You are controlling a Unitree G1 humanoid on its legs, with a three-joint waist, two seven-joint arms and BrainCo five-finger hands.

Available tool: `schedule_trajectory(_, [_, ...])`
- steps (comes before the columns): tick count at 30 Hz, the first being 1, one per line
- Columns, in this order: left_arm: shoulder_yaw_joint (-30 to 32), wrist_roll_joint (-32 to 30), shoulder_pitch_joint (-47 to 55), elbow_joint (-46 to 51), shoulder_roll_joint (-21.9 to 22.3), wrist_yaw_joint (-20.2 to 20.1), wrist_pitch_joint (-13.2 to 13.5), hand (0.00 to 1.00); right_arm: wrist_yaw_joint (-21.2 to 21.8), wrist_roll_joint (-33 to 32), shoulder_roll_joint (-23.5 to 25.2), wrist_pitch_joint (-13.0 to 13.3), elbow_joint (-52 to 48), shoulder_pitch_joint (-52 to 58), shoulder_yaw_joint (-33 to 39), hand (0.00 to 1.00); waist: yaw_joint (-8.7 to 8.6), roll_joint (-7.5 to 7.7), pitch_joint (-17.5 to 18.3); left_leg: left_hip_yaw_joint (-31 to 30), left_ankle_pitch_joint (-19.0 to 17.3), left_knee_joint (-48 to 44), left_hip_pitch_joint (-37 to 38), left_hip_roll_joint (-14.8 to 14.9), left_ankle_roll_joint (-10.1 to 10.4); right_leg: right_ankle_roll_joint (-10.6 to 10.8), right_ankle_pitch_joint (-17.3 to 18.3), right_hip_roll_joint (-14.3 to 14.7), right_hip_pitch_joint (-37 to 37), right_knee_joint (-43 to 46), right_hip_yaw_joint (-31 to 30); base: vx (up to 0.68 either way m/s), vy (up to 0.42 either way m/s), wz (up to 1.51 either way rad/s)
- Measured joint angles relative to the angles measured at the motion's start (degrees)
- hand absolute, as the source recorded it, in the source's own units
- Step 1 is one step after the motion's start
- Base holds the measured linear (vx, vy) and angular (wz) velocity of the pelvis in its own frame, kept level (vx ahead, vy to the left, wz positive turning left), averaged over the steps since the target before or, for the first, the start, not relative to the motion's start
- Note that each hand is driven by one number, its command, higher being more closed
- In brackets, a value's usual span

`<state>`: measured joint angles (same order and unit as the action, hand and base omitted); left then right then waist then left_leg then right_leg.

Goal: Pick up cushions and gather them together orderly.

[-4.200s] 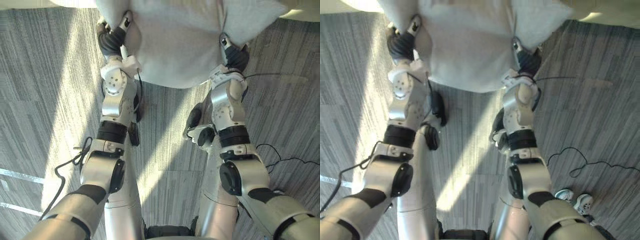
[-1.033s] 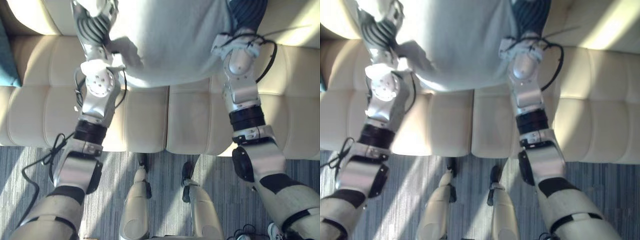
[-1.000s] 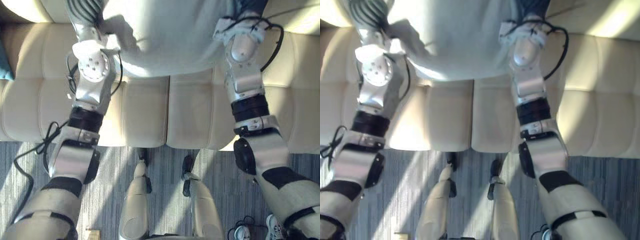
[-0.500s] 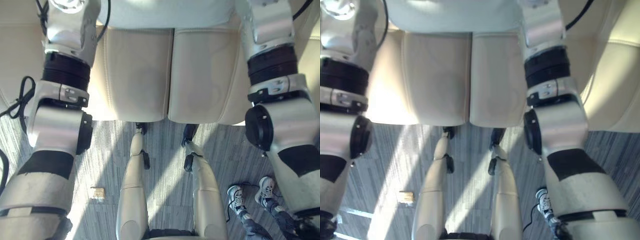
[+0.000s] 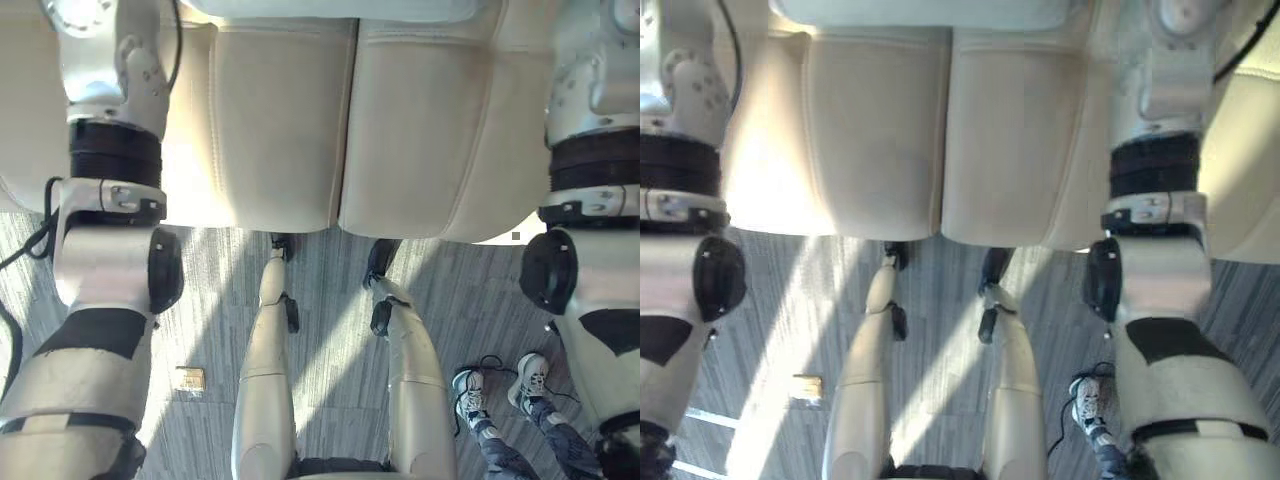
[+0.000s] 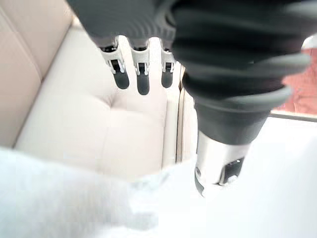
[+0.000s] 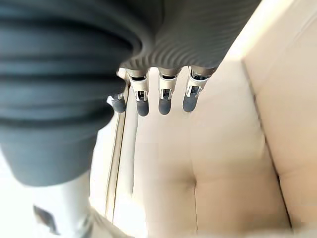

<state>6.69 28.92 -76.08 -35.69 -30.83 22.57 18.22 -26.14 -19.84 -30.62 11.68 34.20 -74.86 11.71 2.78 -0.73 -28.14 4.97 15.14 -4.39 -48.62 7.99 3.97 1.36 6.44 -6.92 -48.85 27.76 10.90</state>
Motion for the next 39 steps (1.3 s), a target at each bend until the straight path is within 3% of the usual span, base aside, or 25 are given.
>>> schedule_trajectory(4, [3.91,2.44,8.78,7.33,-2.28,-1.68,0.52,0.0,3.17,-4.03,-1.03,1.45,-4.76,10.37,2.6,0.0,0.52,1.35,1.05,2.21,-1.25,1.55,3.76,0.58,0.53,-0.28,0.96,-0.28,2.78,0.29,0.22,0.02,-0.1,0.05])
schedule_trajectory(8, [5.69,2.81,22.95,16.8,0.19,-2.99,1.29,0.0,5.54,-6.09,0.07,2.26,-14.86,25.52,7.08,0.0,0.43,1.42,1.1,2.28,-0.89,1.58,9.02,-0.27,-0.5,0.64,2.13,-1.12,8.81,-0.16,0.72,0.09,-0.087,0.17])
schedule_trajectory(12, [7.68,2.13,42.55,27.1,11.43,-4.06,1.65,0.0,8.11,-5.9,8.48,3.76,-25.4,43.71,9.67,0.0,0.43,1.52,2.59,1.77,-2.66,1.27,14.29,-0.58,-0.37,1.05,2.97,-1.2,16.32,-2.86,2.48,0.13,-0.061,0.18])
schedule_trajectory(14, [4.81,-0.31,54.97,28.11,19.11,-6.09,0.96,0.0,10.54,-4.94,15.51,3.83,-27.29,54.24,9.18,0.0,0.57,1.88,5.94,1.22,-3.74,1.26,16.23,-0.78,-0.18,0.91,3.58,-1.18,19.48,-4.66,3.41,0.17,-0.049,0.18])
schedule_trajectory(17, [0.11,-5.02,67.24,27.72,24.98,-10.81,-1.4,0.0,14.01,-3.89,22.98,3.55,-27.0,65.25,7.18,0.0,0.65,2.45,7.77,0.78,-5.11,1.13,20.46,-0.95,0.11,1.12,4.21,-1.16,24.99,-6.42,4.42,0.12,-0.038,0.14])
schedule_trajectory(20, [-3.35,-9.45,75.56,21.7,27.44,-15.72,-3.49,0.0,17.49,0.58,27.95,3.25,-22.67,74.62,4.48,0.0,0.73,2.77,11.1,1.71,-6.91,1.12,26.14,-1.08,0.31,1.49,4.87,-1.14,30.81,-7.96,3.94,0.09,-0.022,-0.06])
schedule_trajectory(27, [-1.74,-17.73,83.06,-2.19,30.19,-19.68,-7.18,0.0,20.97,4.56,32.18,-0.92,-0.02,85.32,2.99,0.0,0.43,2.85,20.24,2.59,-9.68,2.27,36.14,-1.04,1.32,1.7,5.57,-0.7,41.71,-13.1,4.12,0.06,-0.01,-0.04])
schedule_trajectory(30, [1.23,-20.22,83.68,-10.81,30.15,-19.56,-8.08,0.0,21.58,6.28,33.1,-2.13,7.32,86.17,3.76,0.0,0.38,2.97,21.94,2.98,-9.26,5.05,39.71,-1.06,1.34,2.11,5.08,-0.35,44.96,-15.56,4.15,0.06,-0.017,-0.03])
schedule_trajectory(39, [3.6,-26.81,82.89,-17.69,29.12,-19.42,-8.97,0.0,22.74,6.33,33.34,-3.94,14.69,84.91,6.22,0.0,0.41,3.25,23.42,4.13,-7.67,10.31,46.29,-2.97,1.07,4.2,2.68,-0.77,50.95,-20.12,2.66,0.06,0.023,-0.06])
